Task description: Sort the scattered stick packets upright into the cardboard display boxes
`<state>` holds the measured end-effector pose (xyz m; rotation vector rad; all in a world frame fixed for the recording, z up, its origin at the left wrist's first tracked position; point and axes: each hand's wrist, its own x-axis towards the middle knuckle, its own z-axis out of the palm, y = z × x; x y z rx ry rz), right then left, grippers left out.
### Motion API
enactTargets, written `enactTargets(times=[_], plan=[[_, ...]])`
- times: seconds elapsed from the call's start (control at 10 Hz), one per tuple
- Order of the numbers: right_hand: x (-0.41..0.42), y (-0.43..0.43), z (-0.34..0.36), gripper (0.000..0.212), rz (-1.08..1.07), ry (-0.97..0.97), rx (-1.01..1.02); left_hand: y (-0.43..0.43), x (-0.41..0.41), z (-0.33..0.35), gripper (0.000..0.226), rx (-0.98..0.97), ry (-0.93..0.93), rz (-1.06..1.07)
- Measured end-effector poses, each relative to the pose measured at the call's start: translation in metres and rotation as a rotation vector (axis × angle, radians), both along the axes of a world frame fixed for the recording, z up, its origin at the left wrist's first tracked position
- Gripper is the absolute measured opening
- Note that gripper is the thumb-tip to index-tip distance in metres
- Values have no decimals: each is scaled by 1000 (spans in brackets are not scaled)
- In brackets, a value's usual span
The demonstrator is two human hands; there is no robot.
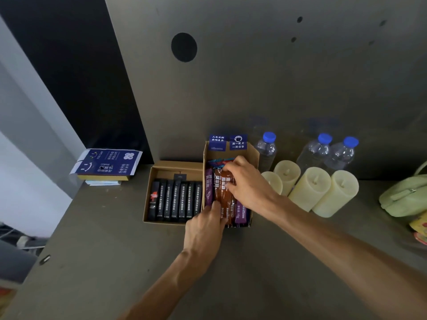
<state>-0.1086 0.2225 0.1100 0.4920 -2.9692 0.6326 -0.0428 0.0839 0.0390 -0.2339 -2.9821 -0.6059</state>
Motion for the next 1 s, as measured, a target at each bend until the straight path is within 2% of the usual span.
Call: enactTargets(times=[0.3, 0.5, 0.7, 1.0], plan=[[-1, -3, -13, 39, -12, 74, 54, -2, -11, -23, 78, -25, 196, -110], [-3, -3, -14, 41, -22, 75, 67, -2, -10, -25, 79, -21, 204, -129], [-1, -2, -15, 40, -34, 76, 59, -3, -7, -17, 74, -14, 90, -104], [10, 6, -3, 34, -93, 81, -73, -7, -5, -13, 73, 46, 29, -103]])
